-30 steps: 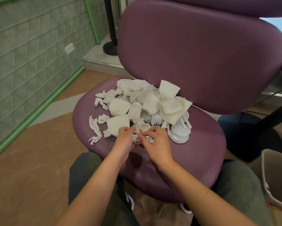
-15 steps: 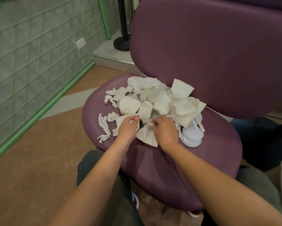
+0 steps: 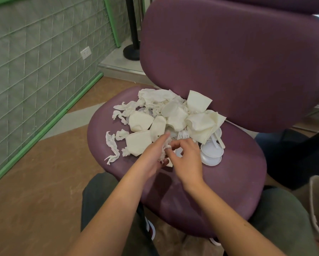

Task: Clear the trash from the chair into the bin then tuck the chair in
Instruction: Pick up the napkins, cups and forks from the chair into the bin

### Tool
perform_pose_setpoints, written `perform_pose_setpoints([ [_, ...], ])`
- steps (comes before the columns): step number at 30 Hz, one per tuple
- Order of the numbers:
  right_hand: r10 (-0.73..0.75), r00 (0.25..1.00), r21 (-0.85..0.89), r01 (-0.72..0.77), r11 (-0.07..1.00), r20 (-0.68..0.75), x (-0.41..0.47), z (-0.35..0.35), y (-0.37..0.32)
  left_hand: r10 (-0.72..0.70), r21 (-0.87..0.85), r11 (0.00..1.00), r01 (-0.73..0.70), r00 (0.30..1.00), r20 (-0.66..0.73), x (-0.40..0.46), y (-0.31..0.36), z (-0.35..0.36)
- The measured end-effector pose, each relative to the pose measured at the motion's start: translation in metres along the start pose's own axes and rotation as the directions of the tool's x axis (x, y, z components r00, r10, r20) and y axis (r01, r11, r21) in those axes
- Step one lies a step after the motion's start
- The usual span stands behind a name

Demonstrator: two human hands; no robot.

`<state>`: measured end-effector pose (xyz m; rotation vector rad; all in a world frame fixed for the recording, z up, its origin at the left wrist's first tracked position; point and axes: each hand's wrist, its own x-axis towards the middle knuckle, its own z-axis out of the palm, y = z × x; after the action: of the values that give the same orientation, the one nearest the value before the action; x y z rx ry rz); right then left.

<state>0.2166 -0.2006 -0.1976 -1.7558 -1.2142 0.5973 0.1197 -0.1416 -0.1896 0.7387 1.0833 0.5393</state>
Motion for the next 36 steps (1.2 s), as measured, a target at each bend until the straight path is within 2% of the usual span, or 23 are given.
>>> perform_pose_setpoints([
  [2,-0.020,1.000,-0.103,0.019,0.994,-0.004,0.000,0.004,0.004,0.025,0.033,0.999,-0.022,0.995,-0.092,0.000,-0.004,0.000],
  [8,-0.042,0.990,-0.199,0.069,0.978,0.138,0.021,0.021,0.006,0.113,-0.035,0.991,-0.128,0.950,-0.290,-0.002,-0.001,-0.025],
  [11,-0.095,0.980,-0.338,0.150,0.929,0.173,0.044,0.033,0.006,0.101,0.015,0.995,-0.102,0.928,-0.359,-0.005,0.005,-0.040],
  [14,-0.124,0.953,-0.505,0.255,0.825,0.278,0.065,0.050,0.008,0.024,0.003,1.000,-0.026,0.903,-0.430,-0.008,0.010,-0.051],
  [17,-0.122,0.935,-0.558,0.299,0.774,0.332,0.076,0.061,0.011,0.004,-0.034,0.999,-0.021,0.896,-0.443,-0.003,0.008,-0.061],
  [20,-0.126,0.939,-0.555,0.293,0.779,0.320,0.082,0.062,0.013,0.082,0.056,0.996,-0.064,0.905,-0.418,-0.003,0.004,-0.067],
  [22,-0.135,0.950,-0.525,0.271,0.807,0.283,0.082,0.059,0.013,0.157,0.166,0.981,-0.097,0.903,-0.399,-0.003,0.002,-0.069],
  [24,-0.130,0.963,-0.428,0.223,0.876,0.236,0.078,0.055,0.011,0.186,0.206,0.972,-0.115,0.909,-0.374,-0.002,0.001,-0.068],
  [27,-0.018,0.981,-0.070,0.032,0.997,0.192,0.067,0.043,0.000,0.235,0.255,0.954,-0.159,0.924,-0.302,-0.003,0.002,-0.059],
  [29,0.065,0.982,0.180,-0.096,0.979,0.175,0.058,0.033,-0.011,0.244,0.313,0.936,-0.159,0.936,-0.255,-0.002,0.004,-0.048],
  [31,0.112,0.985,0.322,-0.150,0.935,0.133,0.050,0.022,-0.017,0.243,0.352,0.922,-0.160,0.948,-0.207,0.001,0.006,-0.035],
  [33,0.138,0.988,0.344,-0.154,0.926,0.073,0.042,0.014,-0.017,0.237,0.354,0.920,-0.167,0.958,-0.164,0.006,0.005,-0.022],
  [36,0.129,0.992,0.258,-0.123,0.958,-0.005,0.028,0.002,-0.004,0.211,0.256,0.953,-0.162,0.962,-0.176,0.011,0.002,-0.003],
])
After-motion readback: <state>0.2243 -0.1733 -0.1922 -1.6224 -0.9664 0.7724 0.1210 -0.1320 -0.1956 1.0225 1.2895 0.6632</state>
